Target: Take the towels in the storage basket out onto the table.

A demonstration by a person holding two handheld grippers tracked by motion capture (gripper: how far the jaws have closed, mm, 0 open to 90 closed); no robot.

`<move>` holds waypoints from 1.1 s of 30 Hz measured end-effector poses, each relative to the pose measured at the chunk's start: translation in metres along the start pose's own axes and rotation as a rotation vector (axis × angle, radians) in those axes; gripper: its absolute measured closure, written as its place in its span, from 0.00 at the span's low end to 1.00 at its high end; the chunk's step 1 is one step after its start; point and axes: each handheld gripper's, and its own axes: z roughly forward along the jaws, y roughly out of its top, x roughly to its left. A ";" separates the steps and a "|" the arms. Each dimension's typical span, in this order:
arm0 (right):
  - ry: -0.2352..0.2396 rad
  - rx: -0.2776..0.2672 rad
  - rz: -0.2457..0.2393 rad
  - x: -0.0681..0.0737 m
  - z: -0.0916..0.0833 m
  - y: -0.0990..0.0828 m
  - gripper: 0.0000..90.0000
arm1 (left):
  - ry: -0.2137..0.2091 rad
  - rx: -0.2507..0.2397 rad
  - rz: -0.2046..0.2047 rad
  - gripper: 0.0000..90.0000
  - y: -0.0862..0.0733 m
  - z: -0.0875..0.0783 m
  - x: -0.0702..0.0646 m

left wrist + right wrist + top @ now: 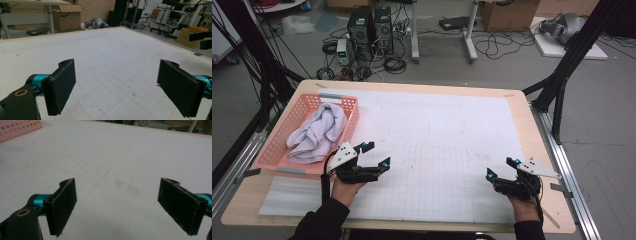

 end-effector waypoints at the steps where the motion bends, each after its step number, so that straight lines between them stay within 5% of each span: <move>1: 0.000 -0.004 0.000 0.000 0.000 0.000 0.16 | -0.002 0.004 -0.002 0.18 0.000 0.000 0.000; 16: -0.016 -0.012 0.023 -0.006 -0.003 -0.003 0.16 | -0.011 0.010 -0.003 0.18 0.000 0.004 0.001; 25: -0.007 -0.012 -0.047 0.004 -0.006 0.001 0.16 | -0.019 0.015 0.025 0.18 0.006 -0.002 -0.004; 33: 0.008 -0.015 -0.048 0.003 -0.003 0.001 0.16 | -0.021 -0.005 0.023 0.18 0.014 -0.007 -0.006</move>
